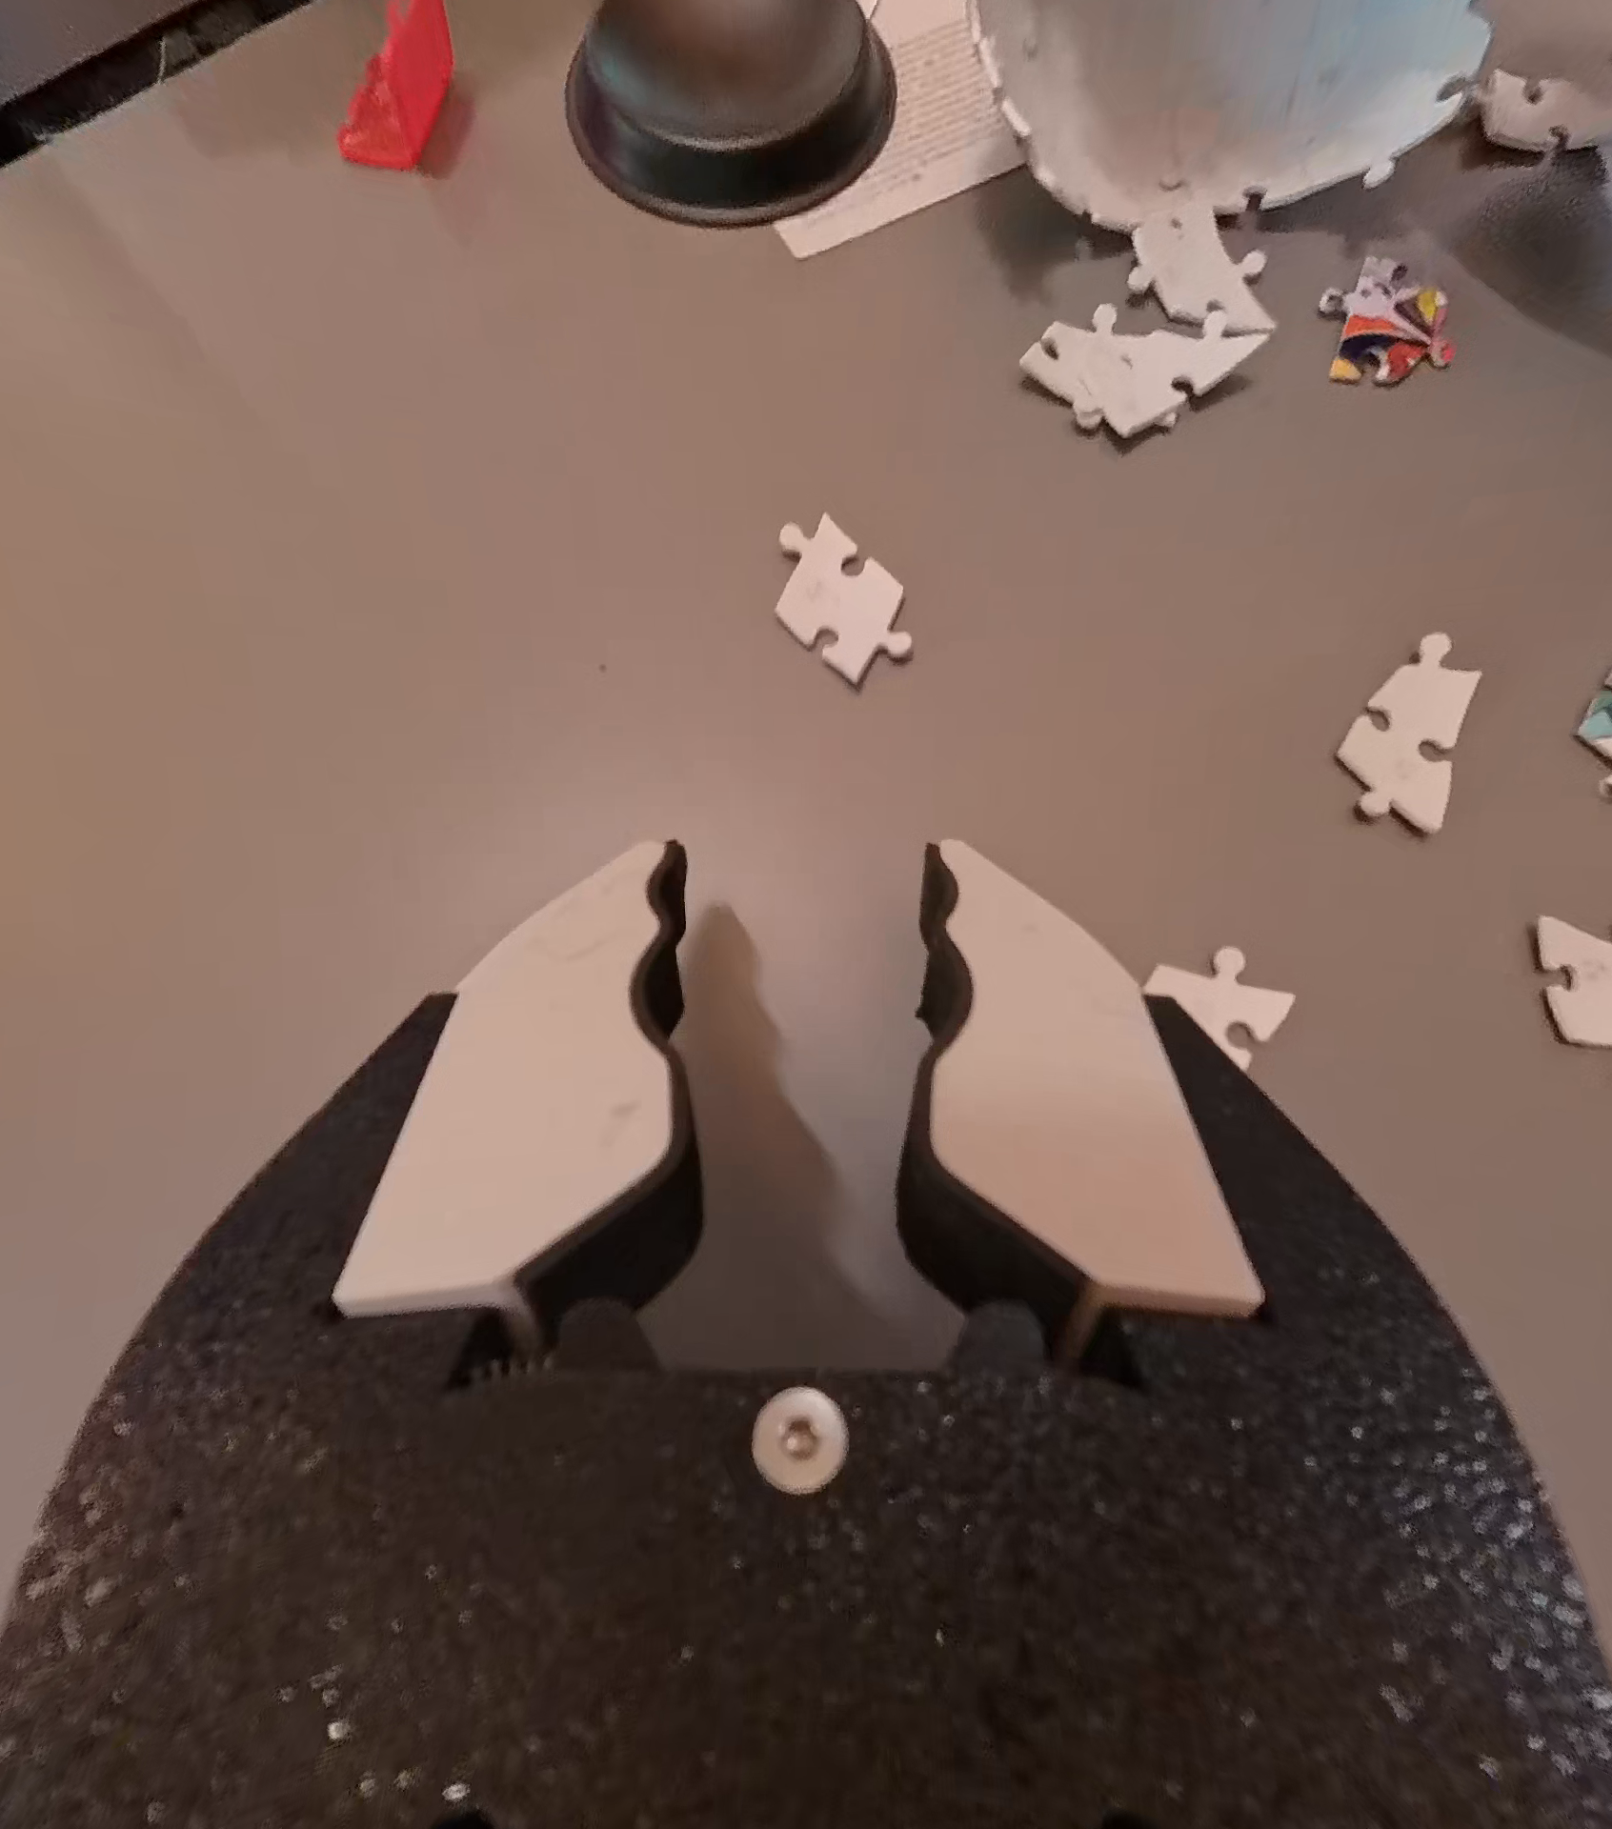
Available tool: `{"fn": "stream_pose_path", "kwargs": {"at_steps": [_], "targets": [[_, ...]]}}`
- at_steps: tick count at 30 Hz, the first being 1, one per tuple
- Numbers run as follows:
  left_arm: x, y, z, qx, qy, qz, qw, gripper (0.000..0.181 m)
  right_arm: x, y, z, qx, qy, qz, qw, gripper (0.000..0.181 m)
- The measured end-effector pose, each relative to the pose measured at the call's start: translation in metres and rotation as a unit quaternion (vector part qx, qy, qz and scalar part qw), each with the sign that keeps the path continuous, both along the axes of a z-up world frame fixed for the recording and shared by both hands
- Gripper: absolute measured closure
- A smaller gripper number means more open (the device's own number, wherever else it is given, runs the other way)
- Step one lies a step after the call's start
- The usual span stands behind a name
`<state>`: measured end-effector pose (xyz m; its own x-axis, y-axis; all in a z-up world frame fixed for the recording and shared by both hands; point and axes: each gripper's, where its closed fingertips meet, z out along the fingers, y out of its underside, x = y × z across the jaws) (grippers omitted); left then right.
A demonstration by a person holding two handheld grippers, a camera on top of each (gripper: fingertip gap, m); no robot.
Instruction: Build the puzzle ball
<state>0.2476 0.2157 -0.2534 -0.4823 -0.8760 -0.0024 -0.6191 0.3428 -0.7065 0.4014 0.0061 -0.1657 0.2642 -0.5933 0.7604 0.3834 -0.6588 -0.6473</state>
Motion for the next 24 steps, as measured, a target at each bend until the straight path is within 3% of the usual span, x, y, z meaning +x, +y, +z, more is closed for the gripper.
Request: {"fn": "stream_pose_path", "kwargs": {"at_steps": [11,18,24], "targets": [[0.039,-0.041,0.031,0.029,-0.045,-0.054,0.997,0.136,0.005,0.026,-0.003,0.059,0.076,0.130,0.987,0.177],[0.054,-0.049,0.040,0.056,-0.082,-0.042,0.994,0.135,-0.004,0.028,0.022,0.119,0.005,0.183,0.976,0.177],[0.063,-0.054,0.064,0.039,-0.125,-0.039,0.991,0.133,-0.023,0.042,0.038,0.139,-0.021,0.241,0.960,0.177]]}}
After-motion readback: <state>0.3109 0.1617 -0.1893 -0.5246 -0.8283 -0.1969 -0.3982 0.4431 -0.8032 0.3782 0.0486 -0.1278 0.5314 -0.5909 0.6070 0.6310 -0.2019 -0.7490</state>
